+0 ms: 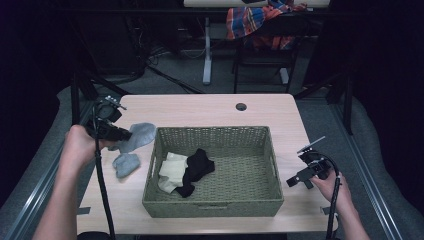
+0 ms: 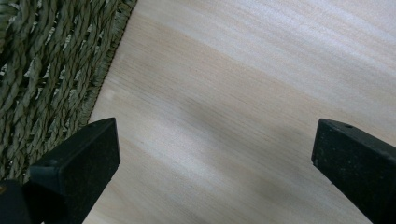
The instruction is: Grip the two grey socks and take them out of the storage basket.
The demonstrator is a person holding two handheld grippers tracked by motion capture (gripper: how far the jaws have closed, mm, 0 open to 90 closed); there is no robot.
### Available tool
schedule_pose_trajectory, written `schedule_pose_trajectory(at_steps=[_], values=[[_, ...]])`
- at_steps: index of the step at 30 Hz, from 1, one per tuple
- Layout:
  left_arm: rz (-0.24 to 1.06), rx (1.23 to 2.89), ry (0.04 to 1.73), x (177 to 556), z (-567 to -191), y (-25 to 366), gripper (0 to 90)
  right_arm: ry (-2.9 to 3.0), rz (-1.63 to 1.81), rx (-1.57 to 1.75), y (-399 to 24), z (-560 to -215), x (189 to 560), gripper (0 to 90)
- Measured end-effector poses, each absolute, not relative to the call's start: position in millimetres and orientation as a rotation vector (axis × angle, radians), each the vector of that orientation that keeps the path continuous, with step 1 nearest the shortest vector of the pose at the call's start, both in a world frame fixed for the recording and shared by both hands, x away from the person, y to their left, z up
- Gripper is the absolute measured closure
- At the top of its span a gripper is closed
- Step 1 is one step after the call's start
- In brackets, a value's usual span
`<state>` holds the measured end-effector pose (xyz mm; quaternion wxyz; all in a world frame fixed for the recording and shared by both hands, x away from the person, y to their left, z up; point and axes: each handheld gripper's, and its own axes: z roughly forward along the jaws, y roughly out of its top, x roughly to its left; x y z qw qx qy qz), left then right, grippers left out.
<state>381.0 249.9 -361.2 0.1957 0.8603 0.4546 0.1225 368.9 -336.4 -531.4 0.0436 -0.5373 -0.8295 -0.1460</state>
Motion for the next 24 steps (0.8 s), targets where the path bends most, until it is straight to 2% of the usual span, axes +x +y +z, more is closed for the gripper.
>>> schedule_pose_trajectory(at_steps=[12,24], values=[[0.325,2.376,1.419,378.5,-398.3,281.1,81.8,-2.528,-0.468,-1.672,-335.5,-532.9,367.9,0.7],[0.286,2.377,1.523,382.5,-445.1,290.4,81.8,-2.543,-0.431,-1.640,-335.3,-531.4,368.7,0.7]])
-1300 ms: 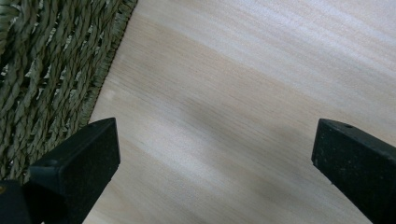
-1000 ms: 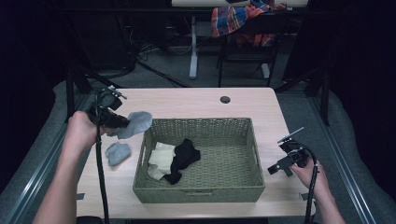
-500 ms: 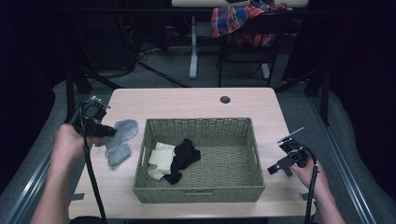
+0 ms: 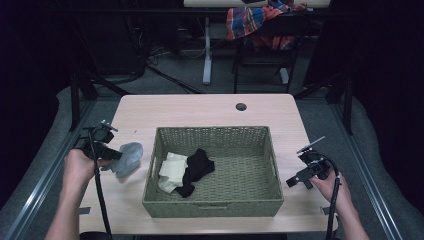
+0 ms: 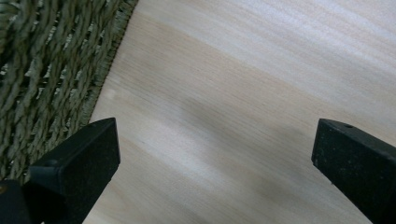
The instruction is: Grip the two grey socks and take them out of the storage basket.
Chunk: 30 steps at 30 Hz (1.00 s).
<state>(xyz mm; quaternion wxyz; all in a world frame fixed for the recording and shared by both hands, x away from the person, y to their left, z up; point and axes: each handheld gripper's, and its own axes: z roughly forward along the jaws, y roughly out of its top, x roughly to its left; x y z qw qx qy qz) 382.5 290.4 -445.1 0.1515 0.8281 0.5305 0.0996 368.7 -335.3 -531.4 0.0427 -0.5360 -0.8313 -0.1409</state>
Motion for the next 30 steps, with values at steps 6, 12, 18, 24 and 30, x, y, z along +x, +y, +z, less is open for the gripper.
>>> schedule_pose_trajectory(at_steps=[6,12,18,24,30], values=[[0.322,2.376,1.538,384.1,-454.9,290.4,81.8,-2.534,-0.451,-1.649,-335.4,-531.3,368.4,0.7],[0.257,2.438,1.559,395.0,-482.6,285.2,81.8,-2.555,-0.424,-1.634,-332.9,-532.8,371.0,0.7],[0.215,2.420,1.610,403.3,-501.5,290.7,78.5,-2.536,-0.444,-1.655,-331.2,-535.3,371.0,0.7],[0.195,2.332,1.632,394.3,-494.5,300.5,48.3,-2.570,-0.413,-1.632,-333.6,-528.5,369.5,0.7],[0.207,2.294,1.648,381.3,-484.8,304.5,18.0,-2.544,-0.441,-1.658,-334.7,-530.8,369.3,0.7]])
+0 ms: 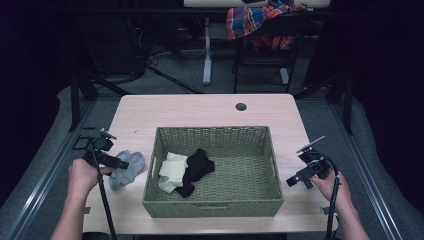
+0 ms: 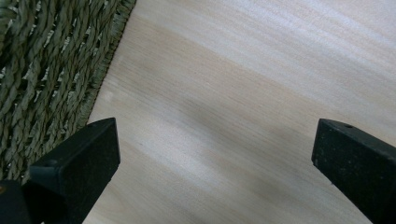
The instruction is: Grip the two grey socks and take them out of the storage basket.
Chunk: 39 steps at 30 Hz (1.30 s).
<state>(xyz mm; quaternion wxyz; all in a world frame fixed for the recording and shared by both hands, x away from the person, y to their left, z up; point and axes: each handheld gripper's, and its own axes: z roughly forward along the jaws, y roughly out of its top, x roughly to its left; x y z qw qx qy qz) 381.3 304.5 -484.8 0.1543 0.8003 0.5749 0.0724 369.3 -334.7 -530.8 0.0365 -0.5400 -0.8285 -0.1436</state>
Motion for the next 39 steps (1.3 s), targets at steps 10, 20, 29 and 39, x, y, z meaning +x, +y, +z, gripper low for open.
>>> schedule_pose_trajectory(at_steps=[10,20,29,39], values=[[0.239,2.312,1.680,354.8,-488.1,303.3,7.0,-2.544,-0.429,-1.652,-335.5,-531.7,370.0,0.7],[0.228,2.344,1.727,330.3,-504.6,308.3,1.4,-2.541,-0.432,-1.647,-333.7,-532.2,370.1,0.7],[0.221,2.360,1.728,320.2,-511.1,307.9,0.3,-2.536,-0.438,-1.676,-332.8,-533.8,369.4,0.7],[0.171,2.404,1.721,320.7,-518.5,310.3,0.2,-2.537,-0.441,-1.676,-331.1,-536.2,371.0,0.7]])
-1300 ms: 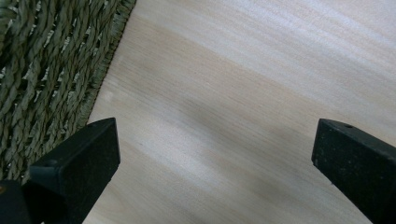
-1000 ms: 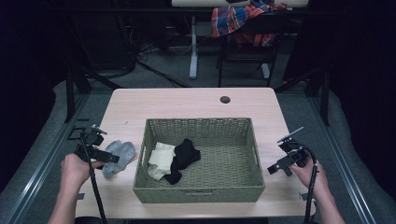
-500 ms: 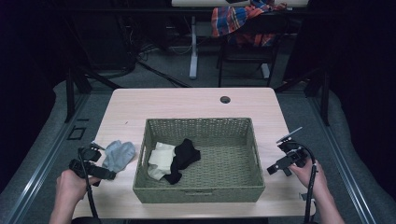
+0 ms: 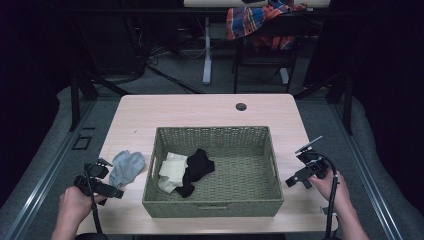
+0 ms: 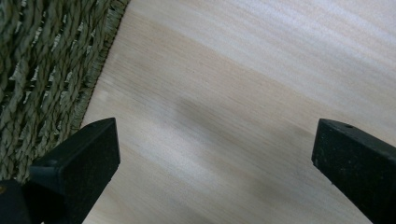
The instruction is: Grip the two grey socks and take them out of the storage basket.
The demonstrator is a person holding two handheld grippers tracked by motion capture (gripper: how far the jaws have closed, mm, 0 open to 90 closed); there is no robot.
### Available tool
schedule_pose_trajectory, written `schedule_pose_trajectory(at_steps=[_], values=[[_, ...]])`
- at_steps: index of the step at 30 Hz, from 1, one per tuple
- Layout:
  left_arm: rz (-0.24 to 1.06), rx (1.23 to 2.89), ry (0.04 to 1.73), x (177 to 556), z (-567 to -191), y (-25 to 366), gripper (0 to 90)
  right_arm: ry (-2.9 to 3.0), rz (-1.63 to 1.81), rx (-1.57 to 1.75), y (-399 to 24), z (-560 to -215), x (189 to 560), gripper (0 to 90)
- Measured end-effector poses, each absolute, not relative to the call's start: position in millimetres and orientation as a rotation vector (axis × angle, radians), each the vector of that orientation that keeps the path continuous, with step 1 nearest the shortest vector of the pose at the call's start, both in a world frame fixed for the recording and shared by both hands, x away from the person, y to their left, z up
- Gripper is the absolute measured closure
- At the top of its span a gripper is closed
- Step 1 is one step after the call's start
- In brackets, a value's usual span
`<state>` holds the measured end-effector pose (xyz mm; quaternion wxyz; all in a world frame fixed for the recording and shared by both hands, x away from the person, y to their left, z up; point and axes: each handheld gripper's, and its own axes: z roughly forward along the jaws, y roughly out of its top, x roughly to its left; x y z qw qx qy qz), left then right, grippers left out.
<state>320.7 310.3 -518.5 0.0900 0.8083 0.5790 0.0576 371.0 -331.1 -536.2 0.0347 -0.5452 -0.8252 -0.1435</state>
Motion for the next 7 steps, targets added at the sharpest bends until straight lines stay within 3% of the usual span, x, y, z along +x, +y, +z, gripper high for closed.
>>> schedule_pose_trajectory(at_steps=[7], values=[[0.190,2.386,1.734,321.1,-517.6,314.5,0.2,-2.567,-0.400,-1.633,-330.4,-533.4,375.1,0.7]])
